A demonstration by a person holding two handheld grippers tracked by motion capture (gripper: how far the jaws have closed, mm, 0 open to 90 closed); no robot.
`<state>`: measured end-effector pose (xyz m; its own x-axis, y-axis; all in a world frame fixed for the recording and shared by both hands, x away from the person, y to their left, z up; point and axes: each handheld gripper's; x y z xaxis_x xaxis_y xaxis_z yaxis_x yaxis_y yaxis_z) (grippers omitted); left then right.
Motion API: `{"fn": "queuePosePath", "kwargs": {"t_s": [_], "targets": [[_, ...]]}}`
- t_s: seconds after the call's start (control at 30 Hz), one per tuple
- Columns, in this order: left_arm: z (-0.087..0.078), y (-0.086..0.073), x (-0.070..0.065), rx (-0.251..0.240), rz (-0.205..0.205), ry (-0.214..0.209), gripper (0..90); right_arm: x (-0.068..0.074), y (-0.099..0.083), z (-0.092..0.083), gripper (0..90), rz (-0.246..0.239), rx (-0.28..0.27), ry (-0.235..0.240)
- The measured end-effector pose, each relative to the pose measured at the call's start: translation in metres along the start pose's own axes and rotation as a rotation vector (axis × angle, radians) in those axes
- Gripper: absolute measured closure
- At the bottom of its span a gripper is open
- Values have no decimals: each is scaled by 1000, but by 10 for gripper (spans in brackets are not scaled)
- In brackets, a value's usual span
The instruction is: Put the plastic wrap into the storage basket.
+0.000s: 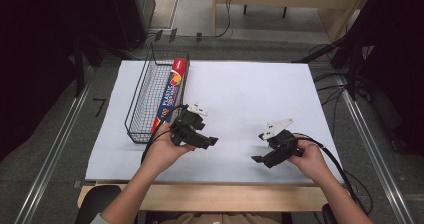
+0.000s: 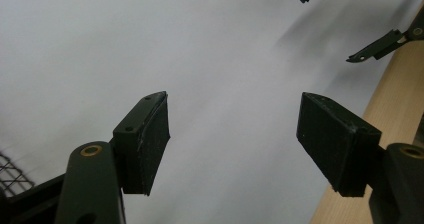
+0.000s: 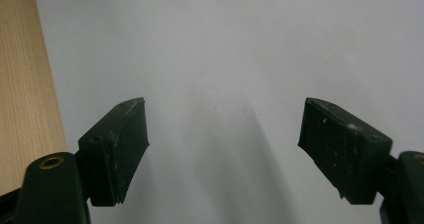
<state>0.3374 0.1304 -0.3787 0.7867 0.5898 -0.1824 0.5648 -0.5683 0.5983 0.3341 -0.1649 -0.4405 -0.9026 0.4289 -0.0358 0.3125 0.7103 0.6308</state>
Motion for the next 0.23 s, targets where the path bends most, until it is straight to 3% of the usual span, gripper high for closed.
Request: {"fn": "queuePosePath", "kwargs": {"t_s": [0.23], "targets": [[14, -4, -5, 38, 28, -35, 300, -1, -2, 3, 198, 1, 29, -7]]}}
Point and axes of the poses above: each handheld gripper's, and its own axes: z roughly forward along the jaws, y roughly out of its top, x roughly to its left, and after that the axes turned 3 degrees about -y, right-handed
